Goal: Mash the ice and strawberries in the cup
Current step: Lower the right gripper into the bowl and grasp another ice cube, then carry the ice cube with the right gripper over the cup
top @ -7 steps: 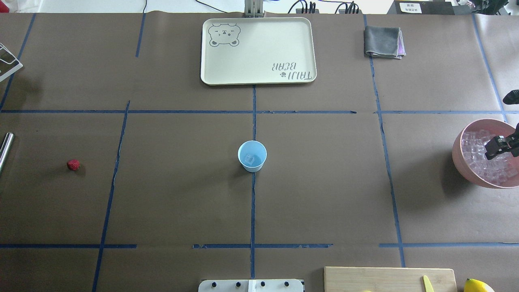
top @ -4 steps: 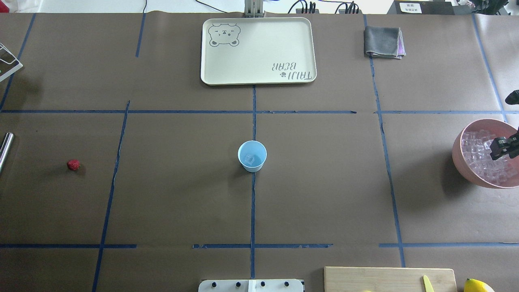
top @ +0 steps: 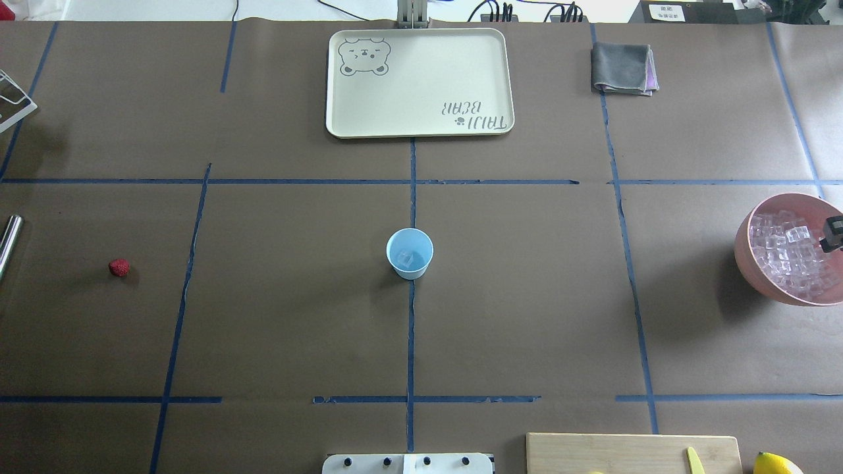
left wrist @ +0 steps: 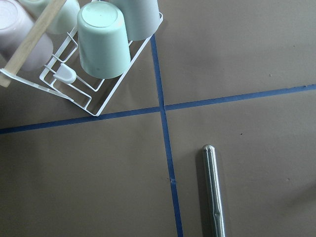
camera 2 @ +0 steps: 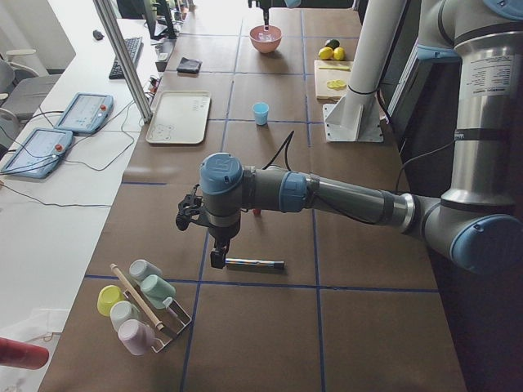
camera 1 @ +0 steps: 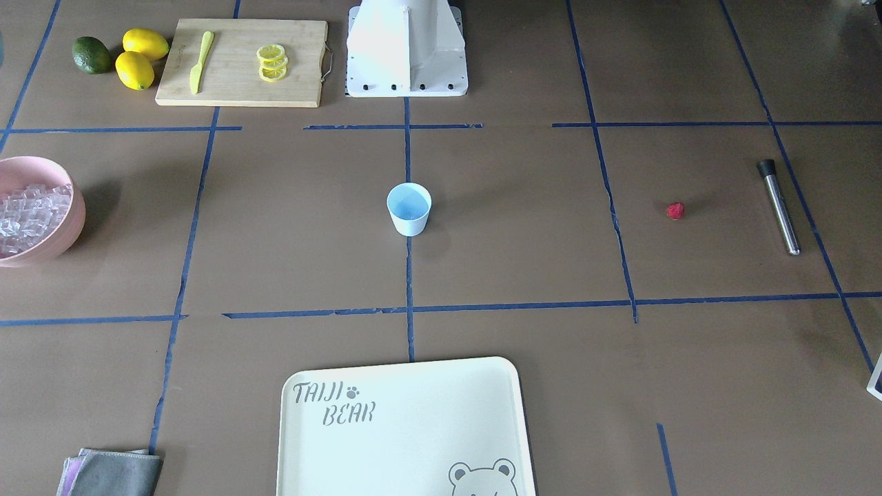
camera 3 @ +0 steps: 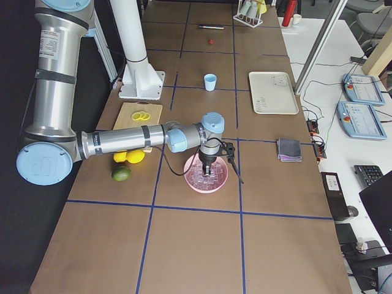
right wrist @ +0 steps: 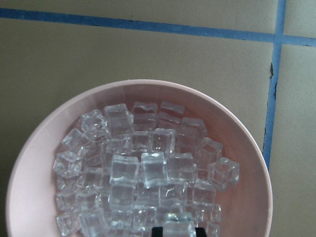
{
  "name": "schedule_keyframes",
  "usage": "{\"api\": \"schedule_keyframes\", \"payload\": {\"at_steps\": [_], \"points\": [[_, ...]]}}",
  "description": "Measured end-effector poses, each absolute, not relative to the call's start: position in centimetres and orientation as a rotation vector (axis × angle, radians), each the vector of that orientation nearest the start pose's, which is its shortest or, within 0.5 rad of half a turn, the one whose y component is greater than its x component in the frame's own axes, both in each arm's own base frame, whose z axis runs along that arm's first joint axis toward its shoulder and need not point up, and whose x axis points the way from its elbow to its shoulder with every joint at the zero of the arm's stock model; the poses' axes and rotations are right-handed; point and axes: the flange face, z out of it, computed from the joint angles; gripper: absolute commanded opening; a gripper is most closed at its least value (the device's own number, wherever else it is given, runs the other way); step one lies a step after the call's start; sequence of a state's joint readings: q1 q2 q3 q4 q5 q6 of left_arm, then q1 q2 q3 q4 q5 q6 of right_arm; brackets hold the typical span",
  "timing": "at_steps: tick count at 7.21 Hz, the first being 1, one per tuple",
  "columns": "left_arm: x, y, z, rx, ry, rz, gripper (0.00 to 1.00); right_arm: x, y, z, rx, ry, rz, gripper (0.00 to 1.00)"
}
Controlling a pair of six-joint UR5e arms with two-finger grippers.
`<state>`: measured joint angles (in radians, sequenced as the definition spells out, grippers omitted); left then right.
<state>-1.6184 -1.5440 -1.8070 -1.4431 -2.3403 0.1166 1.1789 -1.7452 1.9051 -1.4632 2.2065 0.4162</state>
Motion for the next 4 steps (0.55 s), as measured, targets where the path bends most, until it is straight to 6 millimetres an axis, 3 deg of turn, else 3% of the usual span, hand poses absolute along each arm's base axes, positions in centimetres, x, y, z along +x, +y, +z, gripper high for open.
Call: {"api": "schedule_keyframes", "payload": {"at_steps": [2, 3, 4], "points": [[-8.7, -47.4, 56.9, 0.139, 0.760, 0.096, 1.00, -9.0, -43.0, 49.4, 0.007, -0.700, -0.045, 0.00], [-8.7, -47.3, 57.0, 0.139, 0.760, 0.097, 1.00, -10.2, -44.8, 44.1, 0.003, -0.730, -0.043, 0.00], [-8.7, -47.2, 57.1, 0.138, 0.760, 0.097, 1.00, -12.7, -46.8, 38.3, -0.012, -0.773, -0.035, 0.00]]}}
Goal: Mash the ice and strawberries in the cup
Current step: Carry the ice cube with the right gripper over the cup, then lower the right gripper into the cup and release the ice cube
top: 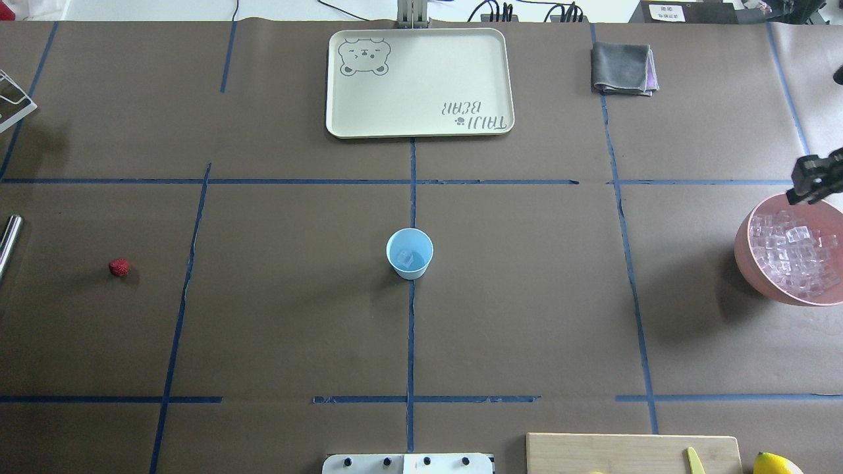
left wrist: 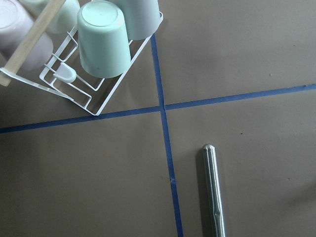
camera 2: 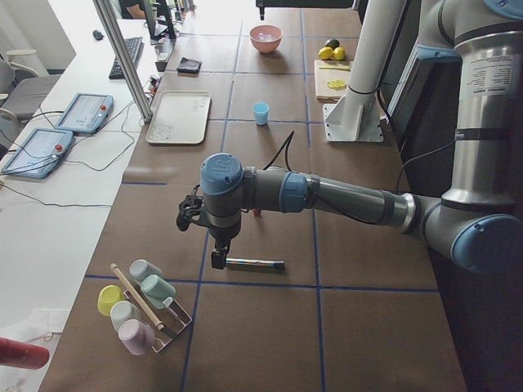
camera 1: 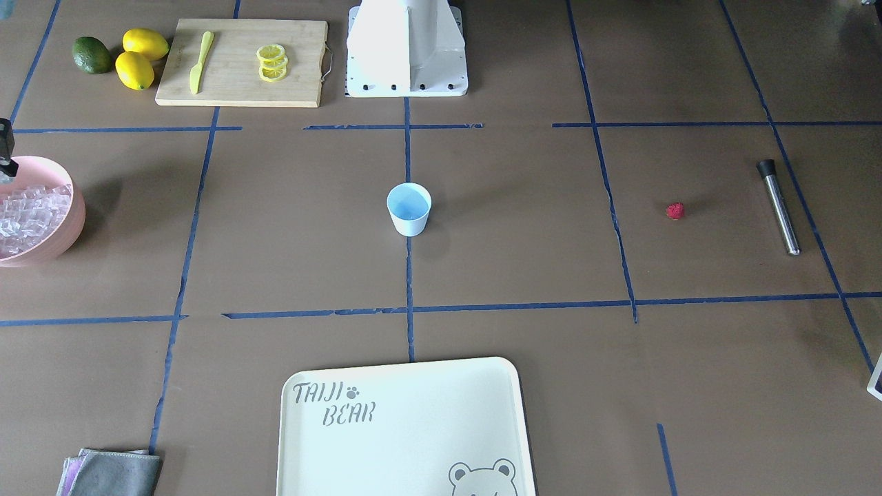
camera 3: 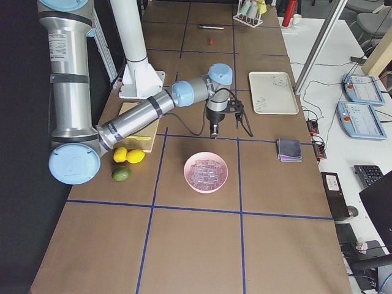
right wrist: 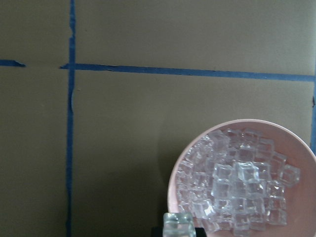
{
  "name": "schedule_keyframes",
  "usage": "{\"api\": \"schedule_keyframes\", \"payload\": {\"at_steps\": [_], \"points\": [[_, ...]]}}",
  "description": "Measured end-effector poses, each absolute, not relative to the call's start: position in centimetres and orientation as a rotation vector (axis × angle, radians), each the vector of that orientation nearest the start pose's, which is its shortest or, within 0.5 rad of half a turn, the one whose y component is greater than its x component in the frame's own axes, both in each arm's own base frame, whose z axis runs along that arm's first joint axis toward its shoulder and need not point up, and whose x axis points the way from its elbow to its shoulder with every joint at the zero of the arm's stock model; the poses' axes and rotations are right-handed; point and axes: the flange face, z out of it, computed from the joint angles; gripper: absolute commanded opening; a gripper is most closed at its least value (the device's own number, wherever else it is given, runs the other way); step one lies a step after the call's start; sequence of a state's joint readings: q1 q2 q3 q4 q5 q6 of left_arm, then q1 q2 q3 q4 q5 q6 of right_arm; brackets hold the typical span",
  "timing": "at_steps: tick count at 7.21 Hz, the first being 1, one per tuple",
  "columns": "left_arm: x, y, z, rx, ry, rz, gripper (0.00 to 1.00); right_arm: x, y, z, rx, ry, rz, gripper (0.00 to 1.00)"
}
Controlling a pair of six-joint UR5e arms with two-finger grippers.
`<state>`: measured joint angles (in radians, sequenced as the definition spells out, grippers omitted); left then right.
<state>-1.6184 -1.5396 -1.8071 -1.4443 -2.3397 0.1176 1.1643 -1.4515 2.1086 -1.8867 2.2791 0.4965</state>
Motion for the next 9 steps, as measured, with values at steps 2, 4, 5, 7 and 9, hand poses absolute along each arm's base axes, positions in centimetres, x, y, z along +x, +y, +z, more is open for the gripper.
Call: {"api": "schedule_keyframes", "payload": {"at_steps": [2, 4, 5, 7, 9], "points": [[-8.6, -47.2, 57.1, 0.138, 0.761, 0.097, 1.00, -23.2, -48.2, 27.3, -0.084, -0.831, 0.021, 0.00], [-8.7, -47.2, 56.9, 0.144, 0.761, 0.099, 1.00, -35.2, -46.8, 18.1, -0.115, -0.830, 0.103, 0.00], [-8.7, -47.2, 56.7, 0.147, 0.760, 0.100, 1.00, -42.2, -46.0, 14.8, -0.112, -0.814, 0.147, 0.00], [-8.7, -47.1, 56.6, 0.147, 0.759, 0.099, 1.00, -53.0, -45.1, 12.0, -0.103, -0.780, 0.193, 0.01], [-8.7, -47.0, 56.8, 0.144, 0.759, 0.099, 1.00, -57.2, -43.6, 12.0, -0.107, -0.752, 0.197, 0.06]]}}
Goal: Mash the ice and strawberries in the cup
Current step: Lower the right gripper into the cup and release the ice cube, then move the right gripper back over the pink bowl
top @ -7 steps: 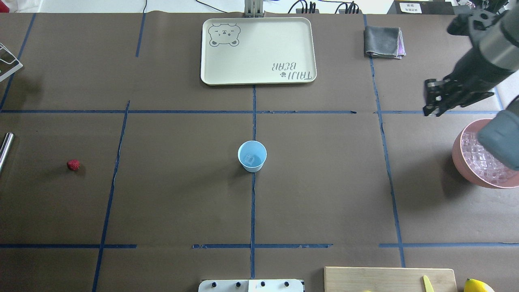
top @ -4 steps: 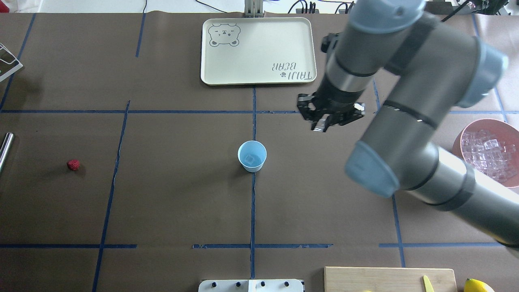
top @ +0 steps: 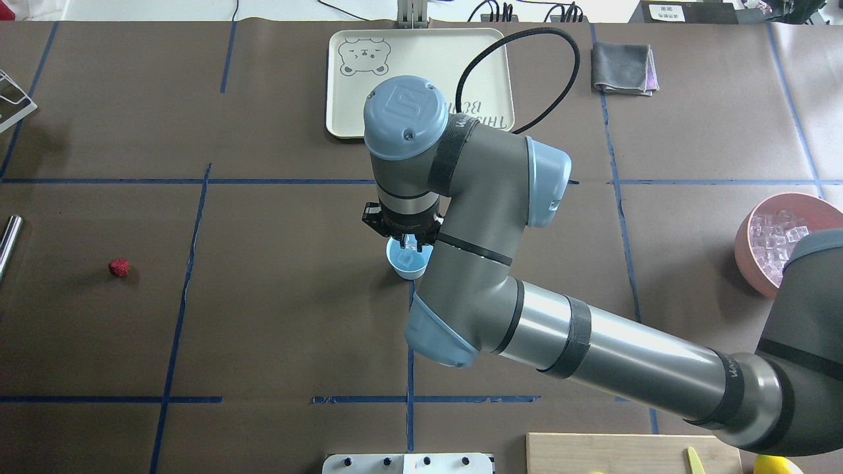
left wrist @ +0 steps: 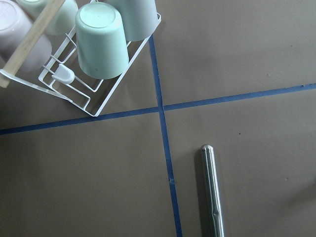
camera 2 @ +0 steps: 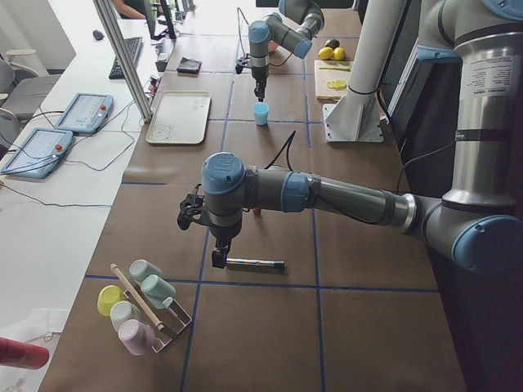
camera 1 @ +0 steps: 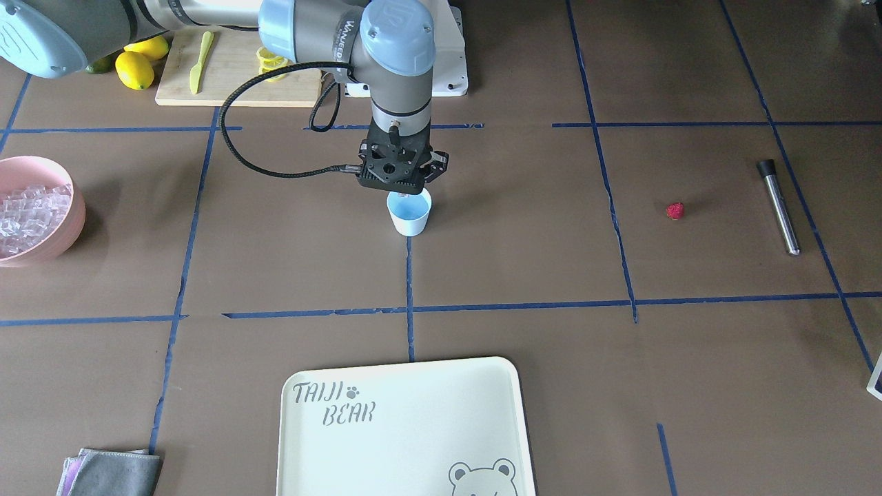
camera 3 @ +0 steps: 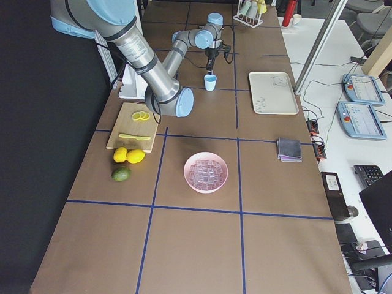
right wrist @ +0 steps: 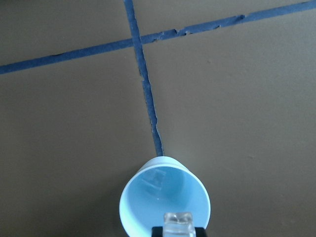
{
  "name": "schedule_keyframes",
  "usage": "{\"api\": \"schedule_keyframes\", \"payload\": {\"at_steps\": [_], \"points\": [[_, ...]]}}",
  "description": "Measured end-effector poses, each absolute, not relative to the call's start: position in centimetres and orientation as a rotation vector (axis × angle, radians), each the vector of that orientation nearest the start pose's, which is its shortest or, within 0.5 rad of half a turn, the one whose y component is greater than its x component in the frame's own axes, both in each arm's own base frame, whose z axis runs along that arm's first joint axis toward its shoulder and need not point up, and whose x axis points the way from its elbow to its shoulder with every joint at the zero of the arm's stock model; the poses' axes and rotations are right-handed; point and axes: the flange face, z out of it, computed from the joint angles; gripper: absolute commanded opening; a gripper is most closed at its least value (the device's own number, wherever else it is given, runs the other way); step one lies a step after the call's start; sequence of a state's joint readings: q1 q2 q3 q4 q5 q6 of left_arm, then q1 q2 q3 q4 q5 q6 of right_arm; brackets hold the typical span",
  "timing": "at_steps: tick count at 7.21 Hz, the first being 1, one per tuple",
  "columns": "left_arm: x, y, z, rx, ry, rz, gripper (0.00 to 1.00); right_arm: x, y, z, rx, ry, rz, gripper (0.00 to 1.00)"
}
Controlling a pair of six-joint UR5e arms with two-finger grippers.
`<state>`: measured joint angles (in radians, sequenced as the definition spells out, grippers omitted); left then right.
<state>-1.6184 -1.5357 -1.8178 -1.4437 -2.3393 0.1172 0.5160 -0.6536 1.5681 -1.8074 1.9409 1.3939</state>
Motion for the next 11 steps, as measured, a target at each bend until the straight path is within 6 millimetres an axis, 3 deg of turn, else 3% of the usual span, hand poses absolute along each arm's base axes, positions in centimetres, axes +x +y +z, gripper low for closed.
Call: {"api": "schedule_keyframes", "payload": {"at_steps": [1, 3, 4, 6, 7, 8, 11], "points": [[-8.65, -47.00, 56.81, 0.142, 0.759, 0.098, 1.00, -57.77, -43.26, 12.11, -0.109, -0.747, 0.197, 0.26], [-8.65, -46.97, 56.87, 0.141, 0.759, 0.098, 1.00, -58.06, -43.08, 12.22, -0.111, -0.743, 0.197, 0.51], [-8.65, -46.97, 56.87, 0.141, 0.759, 0.098, 1.00, -58.07, -43.08, 12.22, -0.111, -0.743, 0.197, 0.57], [-8.65, -46.97, 56.80, 0.144, 0.759, 0.099, 1.00, -58.05, -43.13, 12.19, -0.109, -0.743, 0.198, 0.60], [-8.65, -46.97, 56.74, 0.145, 0.759, 0.099, 1.00, -58.02, -43.17, 12.15, -0.109, -0.744, 0.199, 0.84], [-8.65, -46.97, 56.72, 0.145, 0.759, 0.099, 1.00, -57.97, -43.24, 12.14, -0.107, -0.744, 0.200, 0.99], [-8.65, -47.01, 56.65, 0.147, 0.759, 0.100, 1.00, -57.80, -43.35, 11.95, -0.098, -0.747, 0.203, 0.99]]}}
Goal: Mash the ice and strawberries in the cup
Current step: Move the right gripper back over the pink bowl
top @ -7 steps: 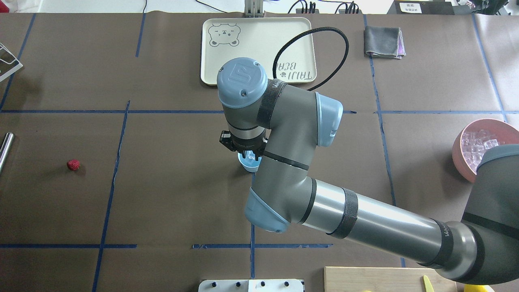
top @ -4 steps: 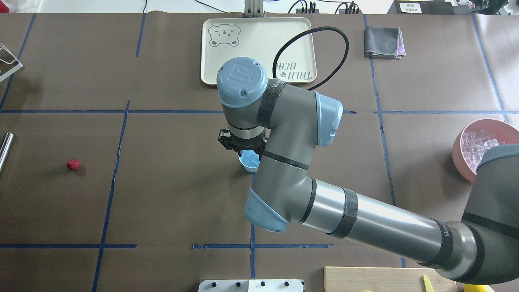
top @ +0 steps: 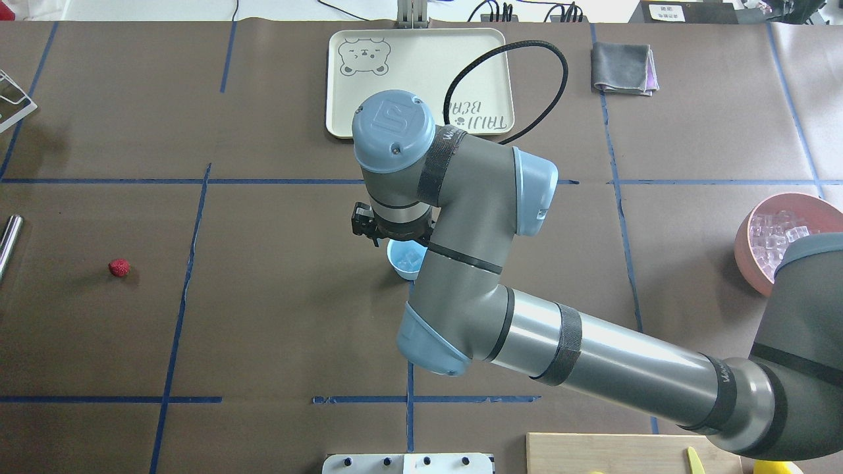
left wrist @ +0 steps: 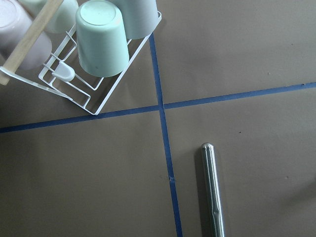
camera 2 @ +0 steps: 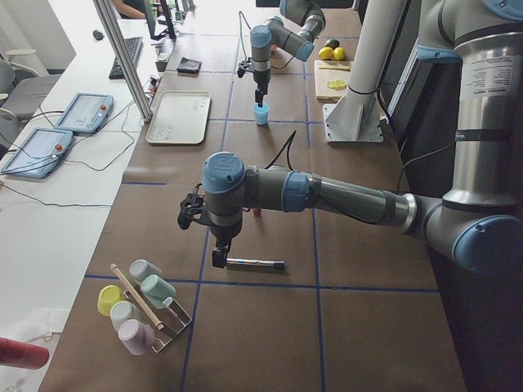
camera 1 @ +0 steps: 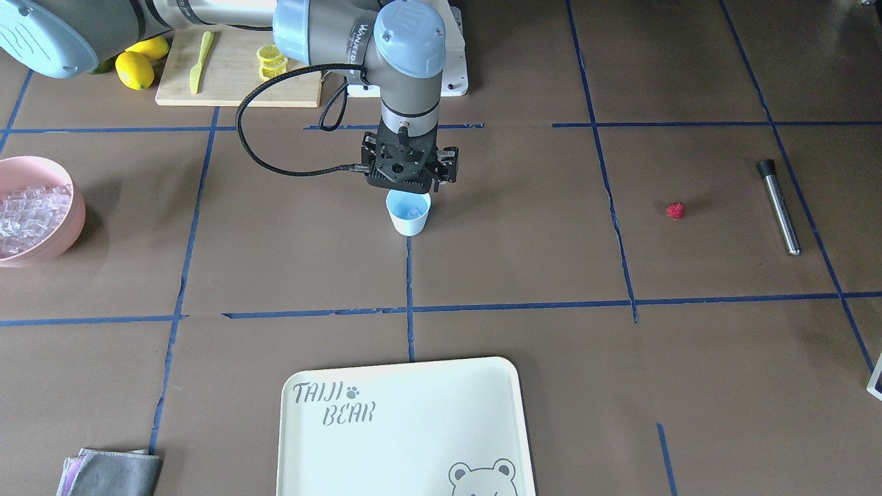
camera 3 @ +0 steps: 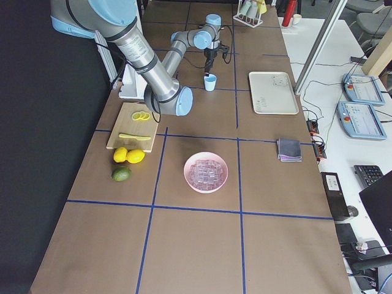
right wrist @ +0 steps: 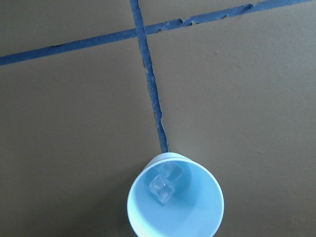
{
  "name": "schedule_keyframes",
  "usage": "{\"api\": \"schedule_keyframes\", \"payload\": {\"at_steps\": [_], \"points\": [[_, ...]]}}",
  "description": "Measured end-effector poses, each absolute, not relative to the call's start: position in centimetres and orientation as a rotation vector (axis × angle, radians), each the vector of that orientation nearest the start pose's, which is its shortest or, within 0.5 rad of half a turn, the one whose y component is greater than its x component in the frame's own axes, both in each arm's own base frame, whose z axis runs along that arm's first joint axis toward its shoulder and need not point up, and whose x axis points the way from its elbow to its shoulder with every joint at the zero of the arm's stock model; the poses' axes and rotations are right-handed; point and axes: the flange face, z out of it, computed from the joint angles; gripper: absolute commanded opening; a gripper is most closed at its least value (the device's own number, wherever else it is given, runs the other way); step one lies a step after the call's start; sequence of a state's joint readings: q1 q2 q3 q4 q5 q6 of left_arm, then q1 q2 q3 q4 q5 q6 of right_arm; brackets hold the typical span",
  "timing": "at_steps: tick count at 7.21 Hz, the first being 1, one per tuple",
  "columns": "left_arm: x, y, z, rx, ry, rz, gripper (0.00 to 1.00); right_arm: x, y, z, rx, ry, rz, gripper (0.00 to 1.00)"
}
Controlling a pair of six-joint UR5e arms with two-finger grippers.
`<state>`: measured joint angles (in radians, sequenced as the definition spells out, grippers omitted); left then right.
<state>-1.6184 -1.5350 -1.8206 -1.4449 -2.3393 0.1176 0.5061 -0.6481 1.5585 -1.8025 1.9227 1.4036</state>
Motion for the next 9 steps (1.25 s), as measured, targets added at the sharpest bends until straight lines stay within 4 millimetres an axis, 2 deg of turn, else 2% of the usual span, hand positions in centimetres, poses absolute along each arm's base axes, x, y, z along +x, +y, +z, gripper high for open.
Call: {"api": "schedule_keyframes", "payload": {"at_steps": [1, 2, 3, 4, 5, 6, 7, 8, 9], "points": [[-8.7, -47.0, 56.7, 0.146, 0.759, 0.100, 1.00, -57.4, -43.6, 11.7, -0.089, -0.752, 0.207, 0.99], [-8.7, -47.0, 56.7, 0.146, 0.759, 0.099, 1.00, -55.8, -44.4, 11.2, -0.070, -0.764, 0.220, 0.99], [-8.7, -47.0, 56.7, 0.146, 0.759, 0.099, 1.00, -52.1, -45.2, 11.2, -0.042, -0.782, 0.231, 0.99], [-8.7, -47.0, 56.7, 0.146, 0.759, 0.099, 1.00, -47.1, -45.0, 12.2, -0.007, -0.789, 0.221, 0.99], [-8.7, -47.0, 56.6, 0.147, 0.759, 0.099, 1.00, -40.3, -44.3, 14.6, 0.040, -0.787, 0.190, 0.99], [-8.7, -47.0, 56.6, 0.148, 0.759, 0.100, 1.00, -33.3, -43.9, 18.0, 0.066, -0.786, 0.145, 0.99], [-8.7, -47.0, 56.4, 0.151, 0.758, 0.101, 1.00, -26.5, -44.4, 21.9, 0.055, -0.789, 0.102, 0.99], [-8.7, -47.0, 56.0, 0.157, 0.758, 0.101, 1.00, -19.6, -45.3, 26.5, 0.042, -0.791, 0.051, 0.99], [-8.6, -46.9, 55.5, 0.162, 0.758, 0.094, 1.00, -13.4, -45.4, 31.6, 0.043, -0.777, -0.006, 0.99]]}}
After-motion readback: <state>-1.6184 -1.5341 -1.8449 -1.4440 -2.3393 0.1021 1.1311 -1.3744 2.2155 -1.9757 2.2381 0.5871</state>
